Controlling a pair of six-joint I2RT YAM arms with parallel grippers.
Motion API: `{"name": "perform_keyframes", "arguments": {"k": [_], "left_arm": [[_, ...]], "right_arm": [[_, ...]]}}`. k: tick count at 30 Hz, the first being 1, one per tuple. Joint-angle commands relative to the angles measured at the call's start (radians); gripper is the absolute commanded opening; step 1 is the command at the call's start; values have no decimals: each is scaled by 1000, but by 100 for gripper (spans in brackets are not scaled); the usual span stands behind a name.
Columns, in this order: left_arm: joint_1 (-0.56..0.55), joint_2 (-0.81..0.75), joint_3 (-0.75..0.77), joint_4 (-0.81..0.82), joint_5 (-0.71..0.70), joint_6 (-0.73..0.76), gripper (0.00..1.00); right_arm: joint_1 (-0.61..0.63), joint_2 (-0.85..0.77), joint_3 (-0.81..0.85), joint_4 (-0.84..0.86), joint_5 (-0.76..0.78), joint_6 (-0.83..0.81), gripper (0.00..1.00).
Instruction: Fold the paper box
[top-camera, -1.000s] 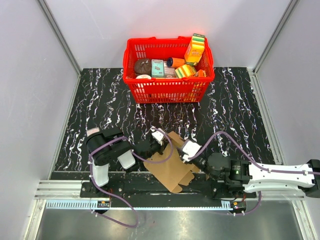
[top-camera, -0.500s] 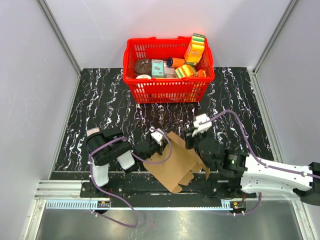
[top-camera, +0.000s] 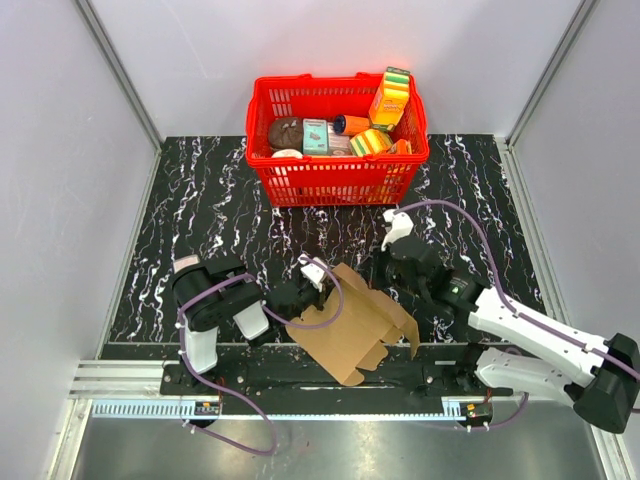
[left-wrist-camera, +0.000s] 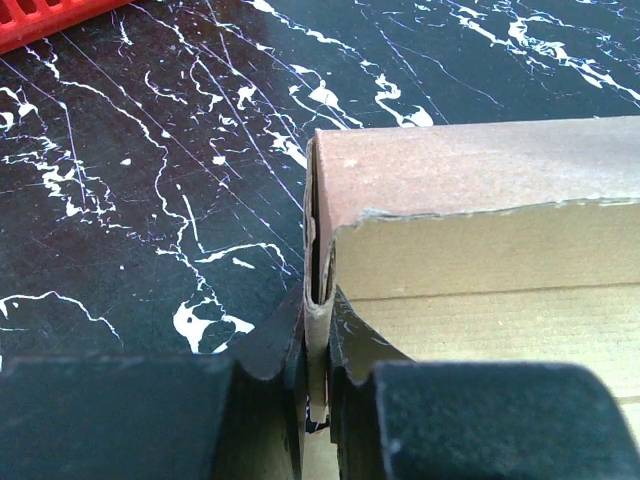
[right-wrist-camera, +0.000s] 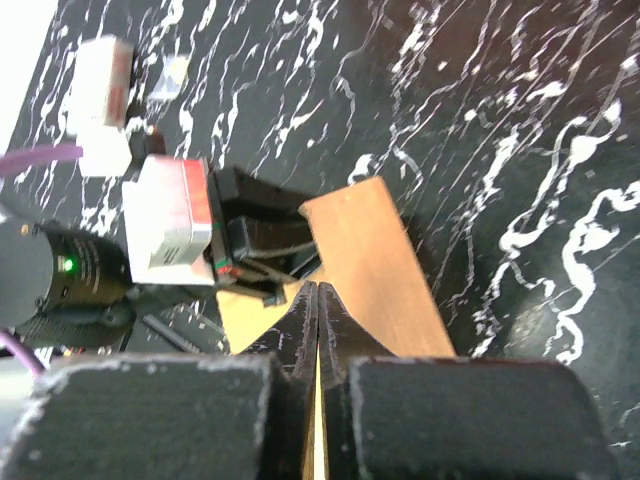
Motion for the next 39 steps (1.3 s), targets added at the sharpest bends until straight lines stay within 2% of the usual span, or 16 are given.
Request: {"name": "perform_keyframes", "arguments": {"k": [1, 5, 14, 23, 28, 35, 38, 39], "left_arm": [[2, 13, -20, 226, -50, -7, 0], [2, 15, -17, 225, -46, -7, 0], [2, 30, -21, 240, -34, -7, 0], [2, 39, -24, 242, -31, -4, 0], [2, 44, -18, 242, -22, -7, 0], [2, 47, -18, 242, -19, -5, 8], [2, 44, -18, 242, -19, -5, 15], [2, 47, -18, 242, -19, -5, 21]], "right_arm": [[-2, 35, -11, 6, -200, 50, 0], [0, 101, -21, 26, -241, 51, 0], [-2, 165, -51, 88, -129, 51, 0], [-2, 107, -87, 180, -135, 51, 0], [0, 90, -82, 169, -20, 68, 0], [-2, 177, -59, 157, -10, 73, 0], [-2, 193, -61, 160, -13, 74, 0], [-2, 194, -61, 160, -13, 74, 0]]}}
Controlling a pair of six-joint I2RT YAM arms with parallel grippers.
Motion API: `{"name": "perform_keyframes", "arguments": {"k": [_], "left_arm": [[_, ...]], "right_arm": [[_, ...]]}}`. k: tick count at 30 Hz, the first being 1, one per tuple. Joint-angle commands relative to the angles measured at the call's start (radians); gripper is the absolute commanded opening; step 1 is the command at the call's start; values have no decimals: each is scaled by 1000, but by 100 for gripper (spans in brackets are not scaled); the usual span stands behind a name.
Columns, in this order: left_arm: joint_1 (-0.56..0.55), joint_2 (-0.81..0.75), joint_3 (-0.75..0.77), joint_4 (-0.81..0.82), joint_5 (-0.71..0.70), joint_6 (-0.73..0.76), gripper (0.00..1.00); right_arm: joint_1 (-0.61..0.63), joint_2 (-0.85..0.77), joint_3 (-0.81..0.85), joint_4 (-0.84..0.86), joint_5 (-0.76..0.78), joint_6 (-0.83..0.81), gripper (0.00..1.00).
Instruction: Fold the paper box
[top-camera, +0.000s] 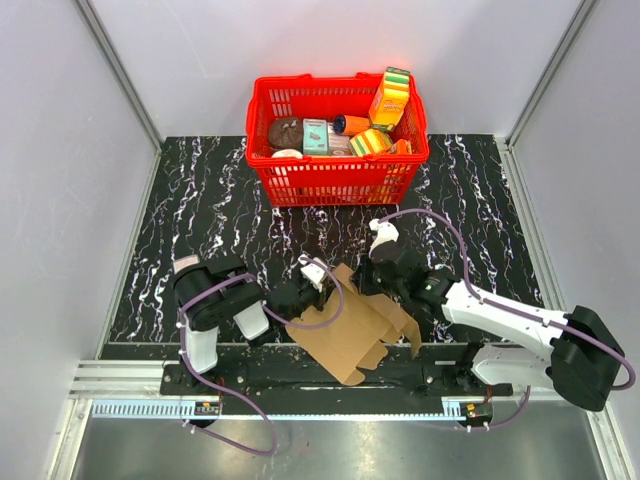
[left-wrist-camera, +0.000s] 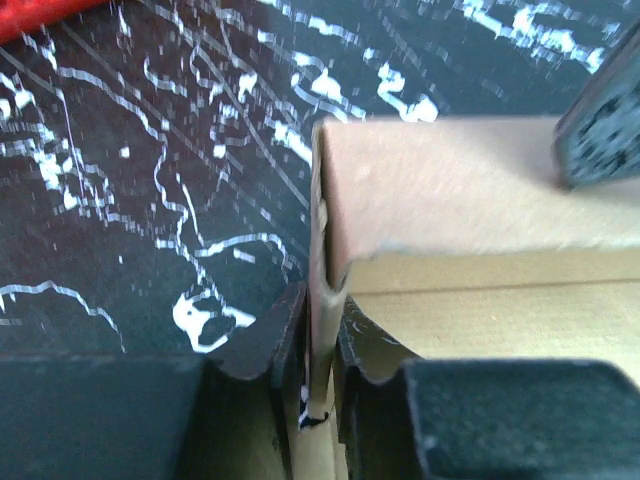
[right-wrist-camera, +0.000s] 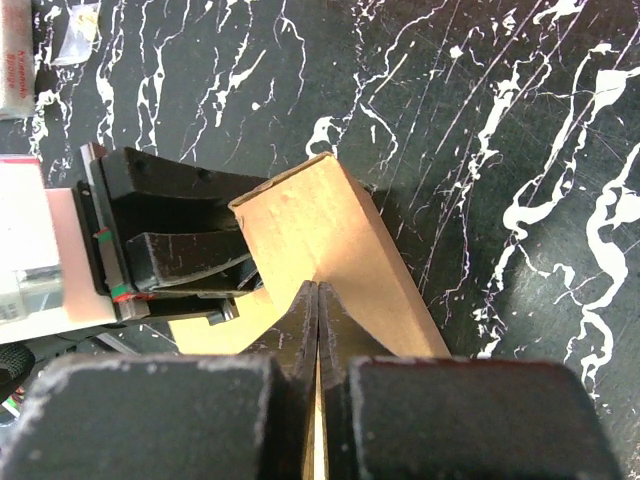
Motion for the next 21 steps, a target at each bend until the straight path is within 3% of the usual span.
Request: {"name": "perform_keyframes", "arguments": {"k": [1, 16, 21], "left_arm": [[2, 40, -18, 234, -18, -4, 22], [1, 31, -23, 238, -19, -4, 29], [1, 0, -41, 238, -22, -7, 50]], "right_arm": [[-2, 12, 29, 23, 31, 11, 0], [0, 52, 15, 29, 3, 14, 0], [-2, 32, 18, 29, 9, 11, 0]]}}
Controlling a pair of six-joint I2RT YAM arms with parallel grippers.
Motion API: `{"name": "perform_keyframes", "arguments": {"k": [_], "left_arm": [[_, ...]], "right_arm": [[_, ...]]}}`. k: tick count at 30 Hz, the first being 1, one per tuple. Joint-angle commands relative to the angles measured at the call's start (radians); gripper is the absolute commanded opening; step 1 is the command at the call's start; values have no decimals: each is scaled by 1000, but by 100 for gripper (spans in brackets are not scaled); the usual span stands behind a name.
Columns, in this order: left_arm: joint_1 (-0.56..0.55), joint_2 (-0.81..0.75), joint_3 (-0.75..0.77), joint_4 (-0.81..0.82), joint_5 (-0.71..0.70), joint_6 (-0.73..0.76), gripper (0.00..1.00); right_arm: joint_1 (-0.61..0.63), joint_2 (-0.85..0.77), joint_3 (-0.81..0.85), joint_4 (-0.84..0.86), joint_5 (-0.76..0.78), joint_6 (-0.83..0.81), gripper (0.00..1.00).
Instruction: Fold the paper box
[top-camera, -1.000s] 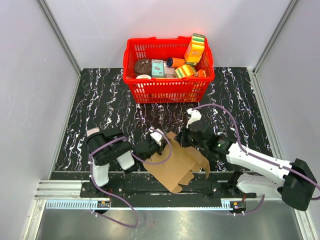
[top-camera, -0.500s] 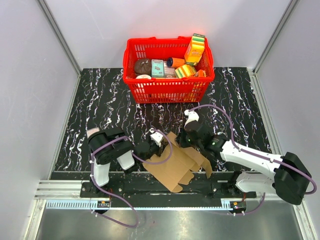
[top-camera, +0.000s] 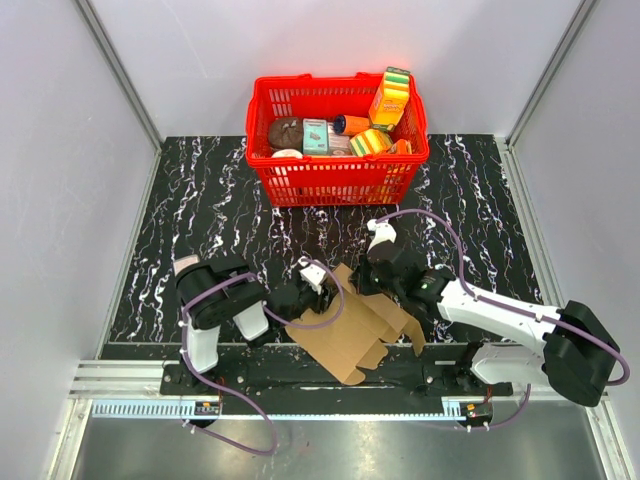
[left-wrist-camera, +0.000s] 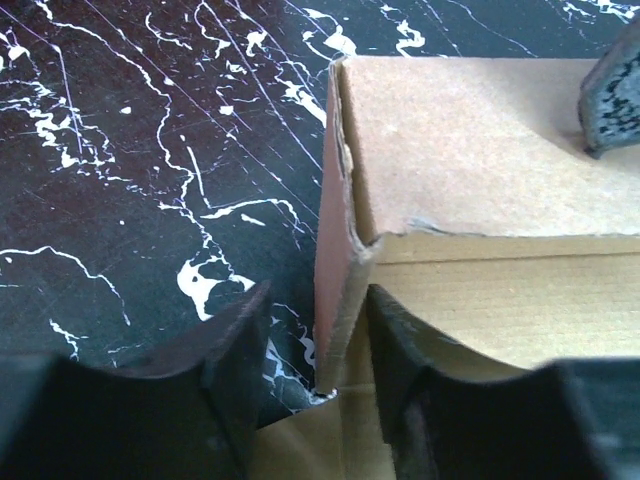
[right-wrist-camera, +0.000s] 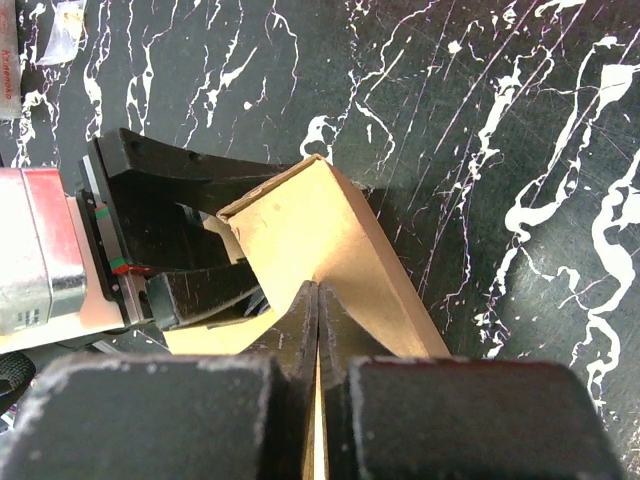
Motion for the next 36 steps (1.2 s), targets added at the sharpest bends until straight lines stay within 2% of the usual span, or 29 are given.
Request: {"name": "perform_keyframes", "arguments": {"k": [1, 3, 6, 14, 20, 32, 36], "left_arm": [[-2, -31, -37, 274, -12, -3, 52], [-3, -52, -52, 273, -14, -4, 59], [-3, -81, -69, 271, -16, -7, 64], [-9, -161, -140, 270, -15, -47, 65], [-31, -294, -216, 247, -28, -89, 65], [-80, -618, -187, -132, -51, -81, 65], [-82, -718, -181, -276, -101, -86, 63]], "right_arm": [[-2, -22, 21, 12, 9, 0, 0], [-2, -29, 29, 4, 15, -6, 0], [-2, -29, 46, -8, 18, -15, 0], [-2, -24, 52, -10, 7, -15, 0], [-2, -10, 33, -13, -4, -20, 0], [-2, 16, 27, -23, -53, -32, 0], [-2, 23, 24, -20, -70, -32, 0]]}}
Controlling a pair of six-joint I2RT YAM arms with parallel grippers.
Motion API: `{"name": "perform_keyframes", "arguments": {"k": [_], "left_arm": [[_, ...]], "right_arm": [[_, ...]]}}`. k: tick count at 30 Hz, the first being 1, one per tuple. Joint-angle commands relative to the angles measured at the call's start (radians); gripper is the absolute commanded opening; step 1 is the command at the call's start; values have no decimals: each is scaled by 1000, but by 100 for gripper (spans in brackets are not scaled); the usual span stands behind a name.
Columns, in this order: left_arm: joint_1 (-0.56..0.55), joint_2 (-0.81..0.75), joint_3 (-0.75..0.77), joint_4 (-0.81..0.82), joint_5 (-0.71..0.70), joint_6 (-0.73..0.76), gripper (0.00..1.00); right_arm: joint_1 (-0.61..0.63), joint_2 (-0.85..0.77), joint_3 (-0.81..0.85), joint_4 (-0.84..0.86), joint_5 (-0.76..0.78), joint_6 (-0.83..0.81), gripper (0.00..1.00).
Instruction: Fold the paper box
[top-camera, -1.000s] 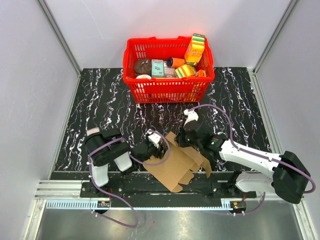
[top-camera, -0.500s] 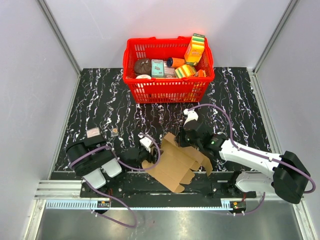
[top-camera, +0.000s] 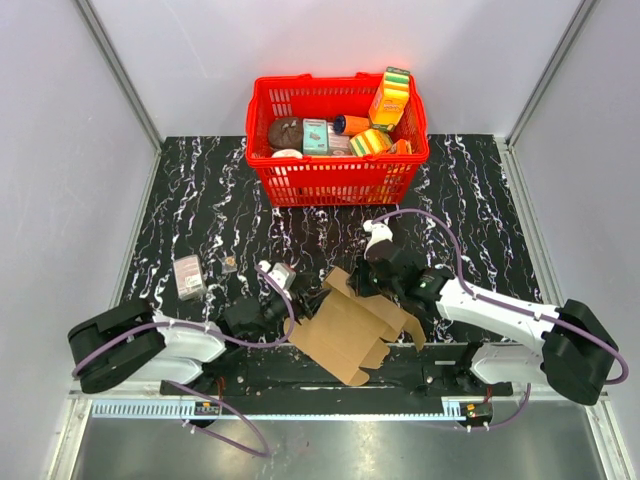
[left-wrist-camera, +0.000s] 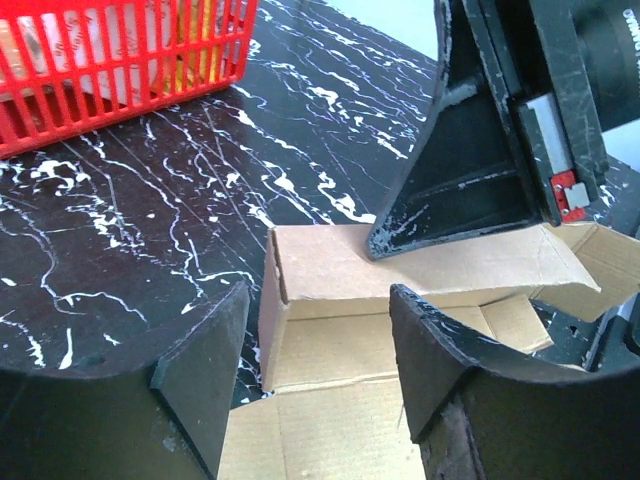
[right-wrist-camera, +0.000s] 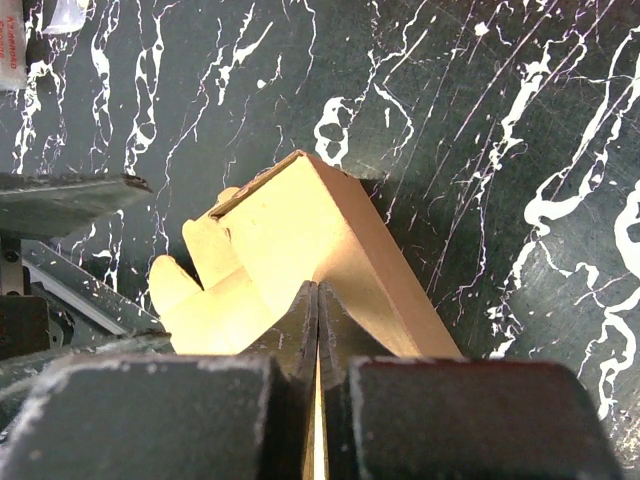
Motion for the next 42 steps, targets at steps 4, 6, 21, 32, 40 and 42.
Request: {"name": "perform_keyframes", "arguments": {"k": [4, 6, 21, 32, 40, 42], "left_arm": [[-5, -122, 23, -171, -113, 5, 60], [-5, -148, 20, -207, -141, -1, 59], [-5, 8, 72, -248, -167, -27, 15], [-5, 144, 118, -174, -10, -25, 8], [-5, 203, 186, -200, -6, 2, 9], [-3, 189, 184, -232, 0, 1, 9]], "right_arm": [[-2, 14, 0, 9, -36, -15, 0], [-2, 17, 0, 9, -42, -16, 0], [-2, -16, 22, -1, -57, -18, 0], [-2, -14, -14, 22, -65, 1, 0], [0, -19, -29, 32, -71, 11, 0], [-2, -23, -29, 32, -71, 13, 0]]}}
